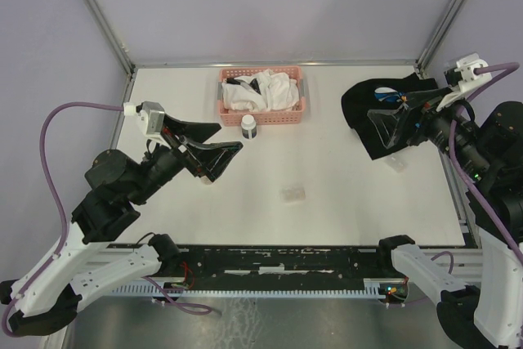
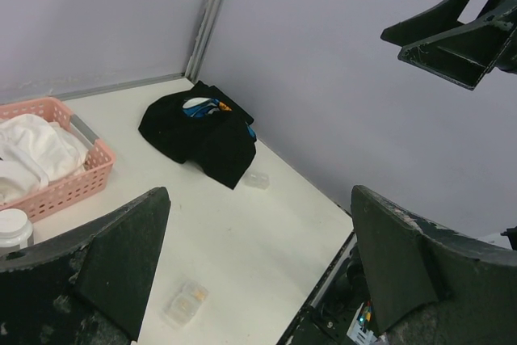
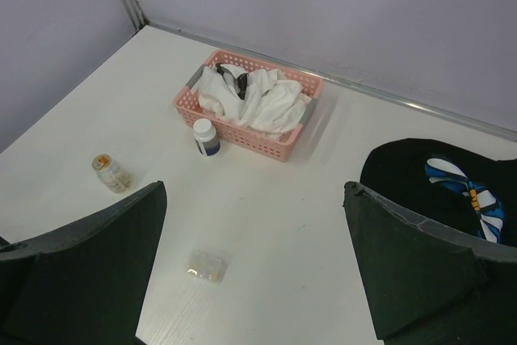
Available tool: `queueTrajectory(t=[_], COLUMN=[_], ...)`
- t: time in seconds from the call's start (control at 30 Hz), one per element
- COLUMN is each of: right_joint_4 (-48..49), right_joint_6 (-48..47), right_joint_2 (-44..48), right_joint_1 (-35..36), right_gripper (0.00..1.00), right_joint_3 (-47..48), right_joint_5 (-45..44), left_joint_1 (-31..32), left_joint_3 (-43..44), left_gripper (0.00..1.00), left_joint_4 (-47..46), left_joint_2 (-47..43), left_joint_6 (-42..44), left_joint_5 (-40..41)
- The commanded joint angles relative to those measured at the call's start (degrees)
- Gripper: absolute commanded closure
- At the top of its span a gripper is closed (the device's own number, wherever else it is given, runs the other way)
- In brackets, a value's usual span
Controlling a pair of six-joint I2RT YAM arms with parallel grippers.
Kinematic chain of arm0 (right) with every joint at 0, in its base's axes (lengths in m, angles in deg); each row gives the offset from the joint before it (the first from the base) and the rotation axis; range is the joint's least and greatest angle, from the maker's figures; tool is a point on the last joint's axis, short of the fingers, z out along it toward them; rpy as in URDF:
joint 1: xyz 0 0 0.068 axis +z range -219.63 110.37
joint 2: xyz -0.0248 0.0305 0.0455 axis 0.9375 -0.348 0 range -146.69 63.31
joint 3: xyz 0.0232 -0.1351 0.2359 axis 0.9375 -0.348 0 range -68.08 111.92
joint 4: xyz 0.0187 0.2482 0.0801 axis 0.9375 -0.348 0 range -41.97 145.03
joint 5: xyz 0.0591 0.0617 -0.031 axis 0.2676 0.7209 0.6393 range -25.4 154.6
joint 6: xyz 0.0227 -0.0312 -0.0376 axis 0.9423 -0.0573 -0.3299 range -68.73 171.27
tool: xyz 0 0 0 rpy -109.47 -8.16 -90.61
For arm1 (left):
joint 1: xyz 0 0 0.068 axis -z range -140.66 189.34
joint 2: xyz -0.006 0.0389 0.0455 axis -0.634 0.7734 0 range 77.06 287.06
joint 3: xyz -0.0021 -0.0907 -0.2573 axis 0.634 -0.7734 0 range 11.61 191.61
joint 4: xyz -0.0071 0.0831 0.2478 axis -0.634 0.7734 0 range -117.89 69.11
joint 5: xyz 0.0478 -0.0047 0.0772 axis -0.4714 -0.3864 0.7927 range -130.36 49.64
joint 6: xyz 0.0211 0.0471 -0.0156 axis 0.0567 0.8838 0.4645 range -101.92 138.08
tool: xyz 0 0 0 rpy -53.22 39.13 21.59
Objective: Sort the pills into containers
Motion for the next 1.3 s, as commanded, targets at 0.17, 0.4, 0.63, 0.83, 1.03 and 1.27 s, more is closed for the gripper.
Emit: queueTrajectory(t=[0.17, 0.4, 0.63, 0.83, 1.03, 1.27], right_joint_4=[-0.1, 0.2, 0.2, 0.3, 0.2, 0.3], right_joint_6=[-1.0, -0.5, -0.5, -0.2, -0.2, -0.4], right_joint_2=[-0.3, -0.2, 0.1, 0.3, 0.3, 0.3], right_joint_1=[-0.2, -0.2, -0.1, -0.2, -0.1, -0.2], right_gripper=[0.01, 0.01, 0.01, 0.01, 0.01, 0.01], right_joint_3=[2.3, 2.1, 1.6, 1.4, 1.5, 1.6], right_joint_5=[-2.7, -3.3, -3.7, -3.9, -4.0, -4.3], left_joint_1=[-0.2, -0.3, -0.1, -0.2, -0.2, -0.2], left_joint_3=[0.0, -0.1, -0.3, -0.6, -0.8, -0.8], left_gripper=[0.01, 0.01, 0.01, 0.01, 0.01, 0.01], left_joint_4=[-1.2, -1.4, -1.4, -1.5, -1.8, -1.7], left_joint_2=[0.3, 0.7, 0.8, 1.0, 1.0, 1.0], left_joint_6=[2.9, 2.9, 2.9, 2.7, 2.6, 2.6], left_joint_5=[0.7, 0.5, 0.7, 0.6, 0.5, 0.5])
